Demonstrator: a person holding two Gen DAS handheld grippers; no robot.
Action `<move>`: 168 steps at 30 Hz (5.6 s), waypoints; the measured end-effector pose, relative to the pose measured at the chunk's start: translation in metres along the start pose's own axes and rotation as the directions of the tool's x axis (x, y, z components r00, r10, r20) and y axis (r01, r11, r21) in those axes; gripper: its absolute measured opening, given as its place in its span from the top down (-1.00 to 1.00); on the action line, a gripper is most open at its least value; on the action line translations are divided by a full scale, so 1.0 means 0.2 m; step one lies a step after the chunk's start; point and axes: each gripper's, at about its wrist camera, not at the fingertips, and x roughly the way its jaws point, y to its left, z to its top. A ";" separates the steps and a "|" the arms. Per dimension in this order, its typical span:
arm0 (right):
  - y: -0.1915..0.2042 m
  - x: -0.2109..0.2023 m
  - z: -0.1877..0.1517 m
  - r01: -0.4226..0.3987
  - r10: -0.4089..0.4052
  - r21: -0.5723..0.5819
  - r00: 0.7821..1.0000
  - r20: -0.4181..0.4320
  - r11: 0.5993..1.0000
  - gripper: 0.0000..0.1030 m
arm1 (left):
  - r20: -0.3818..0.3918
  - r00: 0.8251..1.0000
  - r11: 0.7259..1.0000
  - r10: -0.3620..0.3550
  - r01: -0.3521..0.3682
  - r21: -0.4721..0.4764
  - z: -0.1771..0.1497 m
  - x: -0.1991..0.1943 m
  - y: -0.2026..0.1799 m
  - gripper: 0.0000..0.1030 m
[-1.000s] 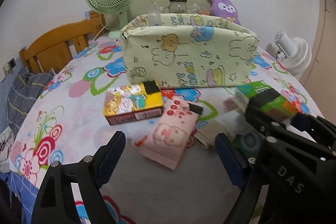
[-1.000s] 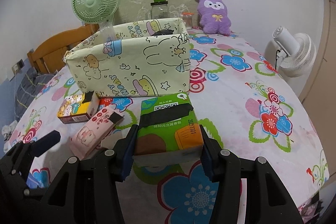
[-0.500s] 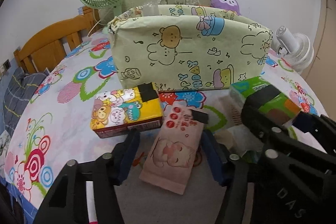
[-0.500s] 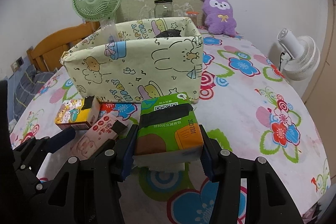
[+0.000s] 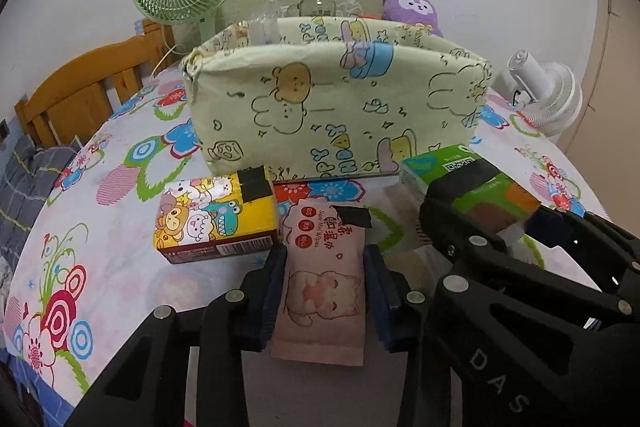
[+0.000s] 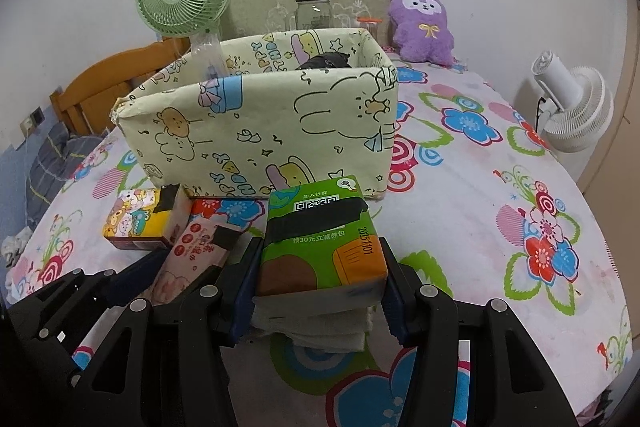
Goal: Organize soft objects
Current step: 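Grasp the pink wet-wipe pack with the left tool while the right tool holds the tissue pack, then carry the pink pack with the left tool while the right tool carries the tissue pack over the basket, then lower both packs into the basket and open both tools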
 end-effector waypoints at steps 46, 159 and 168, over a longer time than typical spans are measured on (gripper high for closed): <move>0.03 -0.62 0.31 -0.016 0.021 -0.031 0.981 0.192 0.999 -0.10 | 0.210 0.978 1.000 0.011 -0.013 0.005 0.29 -0.59 -0.08 0.24; 0.08 0.15 0.75 -0.195 0.203 -0.082 0.974 0.096 0.977 -0.64 | 0.126 0.991 0.995 0.037 -0.025 -0.098 0.66 0.04 0.13 -0.84; 0.07 -0.02 0.72 -0.139 0.146 -0.054 0.978 0.150 0.989 -0.66 | 0.161 0.987 0.996 0.025 -0.010 -0.091 0.64 -0.10 0.10 -0.88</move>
